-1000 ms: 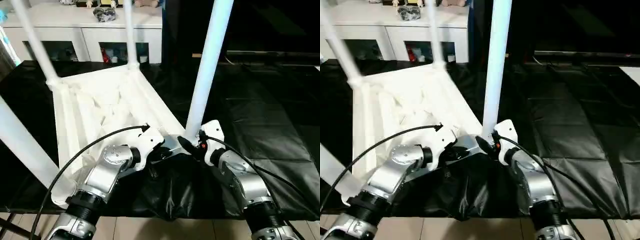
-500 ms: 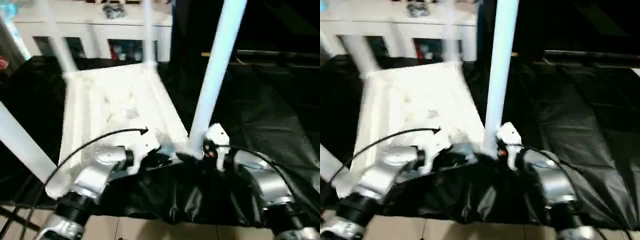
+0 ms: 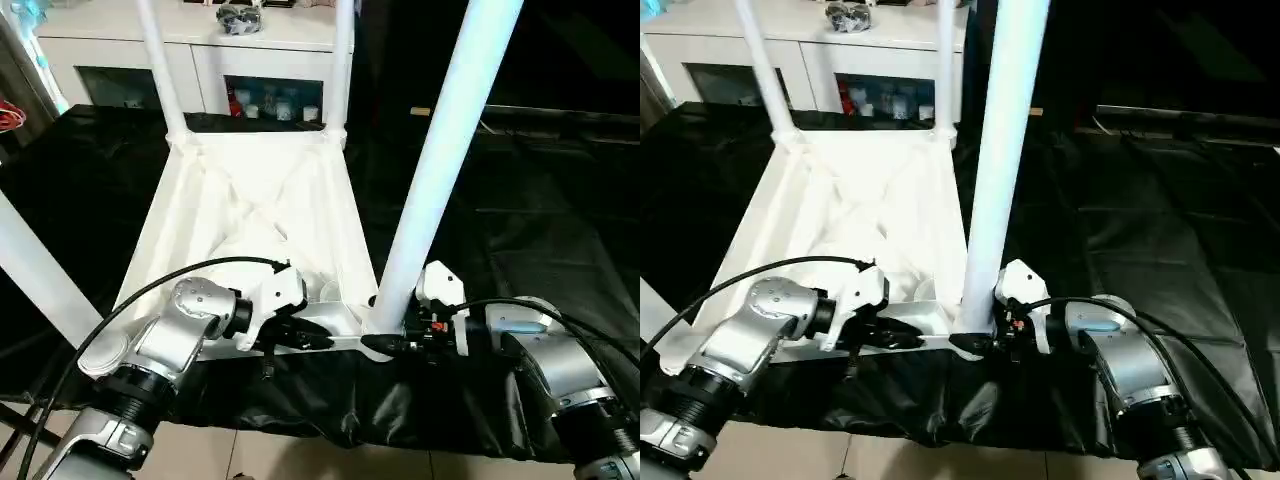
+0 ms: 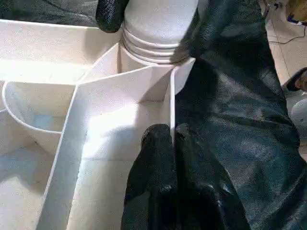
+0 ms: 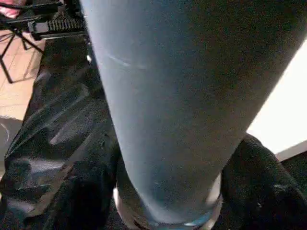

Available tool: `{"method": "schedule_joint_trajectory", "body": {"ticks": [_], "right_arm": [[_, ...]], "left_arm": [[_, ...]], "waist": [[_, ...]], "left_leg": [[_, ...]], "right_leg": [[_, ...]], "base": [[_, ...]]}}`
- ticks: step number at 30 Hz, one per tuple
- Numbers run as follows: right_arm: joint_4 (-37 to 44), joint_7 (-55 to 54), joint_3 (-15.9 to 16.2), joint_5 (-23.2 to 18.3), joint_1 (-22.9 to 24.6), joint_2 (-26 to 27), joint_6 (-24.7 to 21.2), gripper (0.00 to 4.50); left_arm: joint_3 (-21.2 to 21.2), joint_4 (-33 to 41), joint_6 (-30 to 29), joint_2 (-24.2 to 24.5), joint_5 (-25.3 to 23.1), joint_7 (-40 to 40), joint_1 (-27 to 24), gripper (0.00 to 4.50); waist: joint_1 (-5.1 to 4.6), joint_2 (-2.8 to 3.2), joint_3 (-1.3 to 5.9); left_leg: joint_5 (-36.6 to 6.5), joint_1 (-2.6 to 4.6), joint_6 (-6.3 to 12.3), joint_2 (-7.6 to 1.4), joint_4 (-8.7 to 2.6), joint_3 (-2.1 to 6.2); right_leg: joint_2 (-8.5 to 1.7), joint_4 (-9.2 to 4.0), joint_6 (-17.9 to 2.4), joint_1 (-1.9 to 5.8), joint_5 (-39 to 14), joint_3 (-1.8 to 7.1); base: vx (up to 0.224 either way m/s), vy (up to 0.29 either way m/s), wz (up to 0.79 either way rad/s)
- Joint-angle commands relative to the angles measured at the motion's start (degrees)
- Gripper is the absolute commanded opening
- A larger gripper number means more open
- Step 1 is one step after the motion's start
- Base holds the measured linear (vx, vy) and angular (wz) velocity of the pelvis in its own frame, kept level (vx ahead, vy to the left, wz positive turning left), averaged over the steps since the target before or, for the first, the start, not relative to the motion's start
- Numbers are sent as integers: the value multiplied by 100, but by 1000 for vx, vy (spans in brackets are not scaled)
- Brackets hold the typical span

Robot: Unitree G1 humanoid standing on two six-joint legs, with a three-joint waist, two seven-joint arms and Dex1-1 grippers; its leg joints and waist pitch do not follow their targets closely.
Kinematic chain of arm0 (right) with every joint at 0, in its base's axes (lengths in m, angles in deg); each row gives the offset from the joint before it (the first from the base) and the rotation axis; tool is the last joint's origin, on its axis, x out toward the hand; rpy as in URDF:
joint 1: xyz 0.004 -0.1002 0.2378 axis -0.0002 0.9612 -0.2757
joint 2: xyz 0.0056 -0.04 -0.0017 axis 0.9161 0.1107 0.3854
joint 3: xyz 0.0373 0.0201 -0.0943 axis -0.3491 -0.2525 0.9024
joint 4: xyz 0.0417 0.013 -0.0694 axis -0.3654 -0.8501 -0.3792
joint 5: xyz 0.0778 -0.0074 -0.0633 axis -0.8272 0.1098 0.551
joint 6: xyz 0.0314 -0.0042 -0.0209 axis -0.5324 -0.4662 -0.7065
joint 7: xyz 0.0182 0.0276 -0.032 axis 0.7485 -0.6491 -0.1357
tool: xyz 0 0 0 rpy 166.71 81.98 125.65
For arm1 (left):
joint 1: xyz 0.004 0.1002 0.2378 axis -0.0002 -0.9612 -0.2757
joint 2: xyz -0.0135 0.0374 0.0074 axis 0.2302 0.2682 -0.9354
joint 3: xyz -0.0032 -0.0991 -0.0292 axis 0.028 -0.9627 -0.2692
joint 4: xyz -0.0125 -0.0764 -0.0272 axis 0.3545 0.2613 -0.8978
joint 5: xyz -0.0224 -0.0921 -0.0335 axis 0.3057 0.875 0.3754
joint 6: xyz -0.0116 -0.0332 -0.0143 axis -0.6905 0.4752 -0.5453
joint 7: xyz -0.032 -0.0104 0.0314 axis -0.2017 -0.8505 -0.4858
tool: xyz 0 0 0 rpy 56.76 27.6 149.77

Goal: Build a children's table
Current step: Rotate leg to tighten

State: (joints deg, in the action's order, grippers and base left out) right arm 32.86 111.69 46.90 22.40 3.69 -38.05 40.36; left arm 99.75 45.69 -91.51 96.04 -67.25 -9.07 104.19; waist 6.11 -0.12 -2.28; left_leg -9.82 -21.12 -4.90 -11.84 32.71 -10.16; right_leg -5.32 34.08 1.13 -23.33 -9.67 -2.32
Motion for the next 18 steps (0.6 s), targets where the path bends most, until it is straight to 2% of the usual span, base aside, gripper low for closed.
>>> {"method": "schedule_joint_trajectory", "body": {"ticks": [1,3,6,7,8,12,15,16,18], "right_arm": [[59,258,332,-17,-27,89,-32,276],[42,216,336,-9,-7,108,-22,265],[31,-14,282,-19,71,205,-62,259],[-64,-531,92,-28,119,446,-110,258],[-64,-531,92,-28,119,446,-110,258],[-325,-1703,-236,81,156,1014,-165,257],[-443,-2314,-330,196,162,1306,-220,257],[-443,-2314,-330,196,162,1306,-220,257],[-516,-3266,-361,337,132,1964,-377,257]], "left_arm": [[24,7,23,-131,211,31,98,0],[10,11,-23,-154,214,-27,91,0],[-59,-6,-89,-249,191,-300,79,0],[-185,31,-230,-432,238,-638,50,0],[-185,31,-230,-432,238,-638,50,0],[-202,204,-414,-878,104,-1388,-70,0],[-166,281,-503,-1132,21,-1741,-138,0],[-166,281,-503,-1132,21,-1741,-138,0],[-49,359,-636,-1701,-141,-2438,-207,0]], "waist": [[-3,-87,321],[4,-101,325],[10,-86,322],[5,-73,312],[-6,-83,309],[-58,-86,298],[-101,-87,292],[-103,-67,296],[-141,-55,277]], "left_leg": [[-1310,44,312,-99,-363,-27],[-1300,43,302,-99,-361,-27],[-1318,49,285,-100,-366,-25],[-1356,49,249,-94,-374,-26],[-1387,42,230,-90,-373,-29],[-1594,48,71,-78,-403,-3],[-1687,43,88,-62,-405,0],[-1675,42,76,-67,-408,6],[-1722,29,44,-64,-428,13]], "right_leg": [[-210,-367,-1217,251,-1443,142],[-211,-362,-1211,254,-1425,142],[-211,-367,-1204,248,-1461,143],[-209,-382,-1183,245,-1534,148],[-210,-387,-1169,242,-1585,151],[-218,-452,-956,232,-2155,136],[-207,-489,-838,218,-2378,132],[-211,-483,-823,219,-2372,134],[-201,-508,-752,201,-2519,126]], "base": [[0,0,0],[0,0,0],[0,0,0],[0,0,0],[0,0,0],[0,0,0],[0,0,0],[0,0,0],[0,0,0]]}}
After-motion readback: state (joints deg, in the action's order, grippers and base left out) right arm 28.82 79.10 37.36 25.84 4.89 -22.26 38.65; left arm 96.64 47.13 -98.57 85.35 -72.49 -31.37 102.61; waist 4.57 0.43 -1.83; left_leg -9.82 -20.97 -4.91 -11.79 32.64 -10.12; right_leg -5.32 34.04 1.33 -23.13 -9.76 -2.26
